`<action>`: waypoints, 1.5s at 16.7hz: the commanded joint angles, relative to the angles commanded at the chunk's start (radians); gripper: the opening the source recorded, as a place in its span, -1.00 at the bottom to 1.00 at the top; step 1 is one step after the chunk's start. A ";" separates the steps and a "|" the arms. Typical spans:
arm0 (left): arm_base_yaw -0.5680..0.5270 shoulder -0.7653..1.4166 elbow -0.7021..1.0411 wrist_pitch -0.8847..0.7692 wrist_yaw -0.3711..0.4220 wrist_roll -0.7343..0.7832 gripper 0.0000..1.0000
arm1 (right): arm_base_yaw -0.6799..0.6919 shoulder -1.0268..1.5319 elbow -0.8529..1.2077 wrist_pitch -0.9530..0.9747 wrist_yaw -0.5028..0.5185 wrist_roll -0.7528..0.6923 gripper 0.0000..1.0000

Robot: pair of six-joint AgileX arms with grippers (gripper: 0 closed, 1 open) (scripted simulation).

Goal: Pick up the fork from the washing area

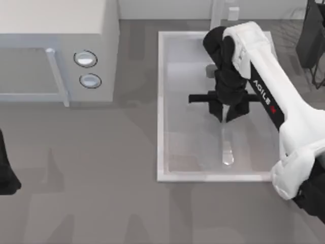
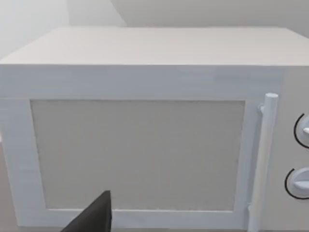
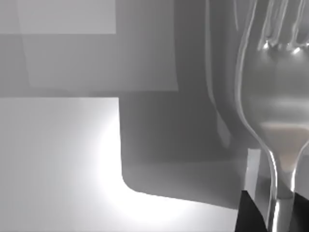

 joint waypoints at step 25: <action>0.000 0.000 0.000 0.000 0.000 0.000 1.00 | -0.076 -0.789 -0.874 0.100 -0.015 -0.076 -1.00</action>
